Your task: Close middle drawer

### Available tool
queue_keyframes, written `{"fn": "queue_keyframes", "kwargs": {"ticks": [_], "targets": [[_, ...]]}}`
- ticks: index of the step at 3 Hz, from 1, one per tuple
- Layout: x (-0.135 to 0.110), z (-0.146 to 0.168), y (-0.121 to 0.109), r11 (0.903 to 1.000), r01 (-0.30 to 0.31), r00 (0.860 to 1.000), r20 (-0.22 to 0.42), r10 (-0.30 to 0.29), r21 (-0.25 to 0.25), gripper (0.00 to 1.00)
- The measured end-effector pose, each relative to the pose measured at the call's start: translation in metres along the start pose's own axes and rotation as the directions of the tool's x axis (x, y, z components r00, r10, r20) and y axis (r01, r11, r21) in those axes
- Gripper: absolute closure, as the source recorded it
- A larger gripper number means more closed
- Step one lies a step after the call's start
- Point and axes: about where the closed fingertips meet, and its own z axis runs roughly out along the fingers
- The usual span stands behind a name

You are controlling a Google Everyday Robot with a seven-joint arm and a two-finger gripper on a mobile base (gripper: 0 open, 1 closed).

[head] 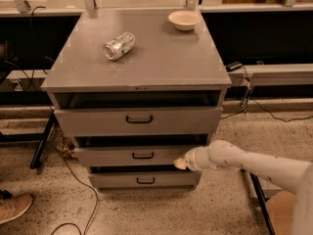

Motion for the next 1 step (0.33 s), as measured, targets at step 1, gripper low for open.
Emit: {"fn": "queue_keyframes", "kwargs": {"ticks": [1], "targets": [[0.0356, -0.0514, 0.0293, 0.9992, -0.038, 0.999, 0.003, 0.038, 0.011, 1.0]]}}
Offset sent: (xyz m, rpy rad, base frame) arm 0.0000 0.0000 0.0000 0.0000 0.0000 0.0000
